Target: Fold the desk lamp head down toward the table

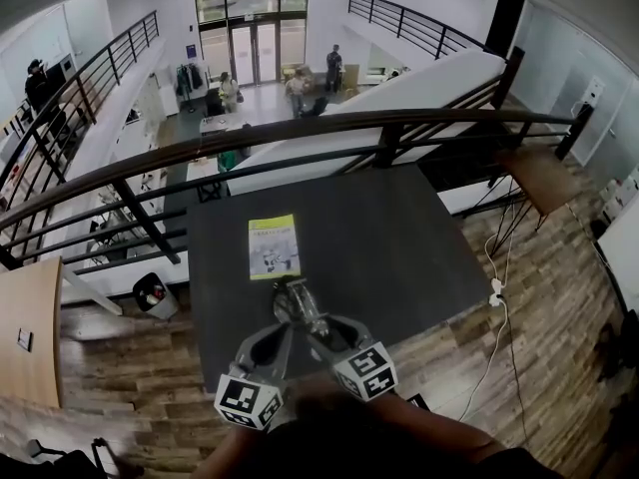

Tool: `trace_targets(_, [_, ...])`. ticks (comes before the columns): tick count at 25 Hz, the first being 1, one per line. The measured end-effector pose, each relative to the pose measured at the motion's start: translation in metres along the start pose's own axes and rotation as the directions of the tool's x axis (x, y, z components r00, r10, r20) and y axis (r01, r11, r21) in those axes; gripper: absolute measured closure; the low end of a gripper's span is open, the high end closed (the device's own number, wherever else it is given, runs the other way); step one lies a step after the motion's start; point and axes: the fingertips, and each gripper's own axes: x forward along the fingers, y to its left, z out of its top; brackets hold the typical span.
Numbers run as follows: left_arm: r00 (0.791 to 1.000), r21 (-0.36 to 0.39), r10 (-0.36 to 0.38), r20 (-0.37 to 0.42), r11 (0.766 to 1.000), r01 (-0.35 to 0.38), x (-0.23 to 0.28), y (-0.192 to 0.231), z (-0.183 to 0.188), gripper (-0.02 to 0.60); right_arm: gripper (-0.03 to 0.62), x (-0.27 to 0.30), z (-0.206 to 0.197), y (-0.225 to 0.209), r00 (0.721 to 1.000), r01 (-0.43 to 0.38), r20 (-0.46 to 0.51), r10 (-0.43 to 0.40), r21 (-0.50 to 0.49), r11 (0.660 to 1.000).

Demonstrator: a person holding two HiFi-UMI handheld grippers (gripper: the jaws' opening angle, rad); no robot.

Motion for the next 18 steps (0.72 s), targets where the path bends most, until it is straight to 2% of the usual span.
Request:
trace_targets(9, [1.0, -0.021, 0.014, -0.008, 1.0, -0.014, -0.012, 0.005, -0.01, 0.58, 0.387, 0.002, -0.046, 0.007, 0.996, 0.013, -0.092, -0.018, -0.057, 0.998])
trace_targets(18, [0.999, -0.045, 0.038, -0.023, 0.998, -0.039, -0.021, 0.016, -0.019, 0.58, 0.395, 0.02, -0.103, 0.012, 0.975, 0.001, -0.223, -0.018, -0.076, 0.997])
